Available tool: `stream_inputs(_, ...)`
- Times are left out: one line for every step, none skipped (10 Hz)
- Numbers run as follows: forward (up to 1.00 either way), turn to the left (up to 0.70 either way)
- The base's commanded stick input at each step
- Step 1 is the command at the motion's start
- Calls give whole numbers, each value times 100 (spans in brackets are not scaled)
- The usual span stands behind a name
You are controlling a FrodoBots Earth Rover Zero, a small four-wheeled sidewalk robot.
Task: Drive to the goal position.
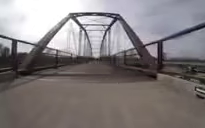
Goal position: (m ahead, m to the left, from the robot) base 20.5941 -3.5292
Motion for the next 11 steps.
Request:
stream_inputs(96,0)
stream_inputs(97,0)
stream_inputs(98,0)
stream_inputs(100,0)
stream_inputs(100,0)
stream_inputs(100,-7)
stream_inputs(100,-24)
stream_inputs(100,-38)
stream_inputs(100,0)
stream_inputs(100,0)
stream_inputs(100,0)
